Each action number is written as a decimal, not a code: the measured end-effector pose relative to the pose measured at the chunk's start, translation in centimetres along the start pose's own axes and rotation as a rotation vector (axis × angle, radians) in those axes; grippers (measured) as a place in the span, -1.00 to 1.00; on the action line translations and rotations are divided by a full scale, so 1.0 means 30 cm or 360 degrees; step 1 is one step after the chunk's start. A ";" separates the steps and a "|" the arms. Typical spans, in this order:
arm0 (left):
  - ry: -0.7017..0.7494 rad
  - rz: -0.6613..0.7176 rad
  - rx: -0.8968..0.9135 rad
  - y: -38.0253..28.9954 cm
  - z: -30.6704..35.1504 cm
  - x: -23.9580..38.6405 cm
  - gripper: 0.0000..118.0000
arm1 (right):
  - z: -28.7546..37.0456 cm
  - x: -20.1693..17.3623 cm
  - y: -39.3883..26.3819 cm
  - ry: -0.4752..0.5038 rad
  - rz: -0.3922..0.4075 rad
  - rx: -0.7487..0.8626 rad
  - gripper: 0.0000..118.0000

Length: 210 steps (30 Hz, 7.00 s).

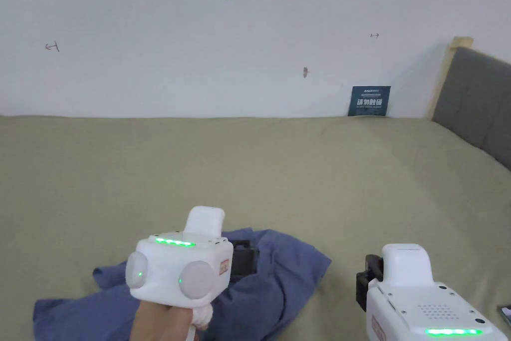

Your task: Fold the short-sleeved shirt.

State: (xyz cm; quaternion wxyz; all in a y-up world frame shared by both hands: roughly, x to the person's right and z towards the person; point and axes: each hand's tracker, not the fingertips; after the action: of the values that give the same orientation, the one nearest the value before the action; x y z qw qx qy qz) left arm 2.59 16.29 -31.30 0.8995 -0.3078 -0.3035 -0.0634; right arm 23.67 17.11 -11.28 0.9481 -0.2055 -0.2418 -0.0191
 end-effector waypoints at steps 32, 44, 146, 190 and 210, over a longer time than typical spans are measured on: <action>0.0434 0.0441 -0.0340 -0.267 0.215 -0.716 -1.00 | 0.102 -0.249 -0.069 0.0201 0.0087 0.0015 -1.00; 0.0597 0.0309 -0.0630 -0.295 -0.114 -0.828 0.77 | -0.100 -0.283 -0.164 0.0205 0.0134 -0.0211 -1.00; 0.0799 0.0106 0.0016 0.276 -0.059 -0.773 -0.97 | -0.761 0.081 0.339 0.0010 -0.0135 -0.0303 -0.86; 0.0387 0.0395 -0.0328 -0.590 0.542 -0.628 -1.00 | 0.139 -0.174 -0.339 0.0302 0.0021 -0.0398 -1.00; 0.0430 0.0396 -0.0500 -0.543 0.244 -0.772 0.84 | 0.067 -0.339 -0.315 0.0441 0.0097 -0.0466 -1.00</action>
State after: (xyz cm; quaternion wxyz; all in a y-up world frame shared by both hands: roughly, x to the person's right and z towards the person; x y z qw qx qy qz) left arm -24.72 5.86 -31.87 0.8739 -0.4677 -0.1266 -0.0390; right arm 12.50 8.62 -10.81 0.9324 -0.3439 -0.0975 -0.0535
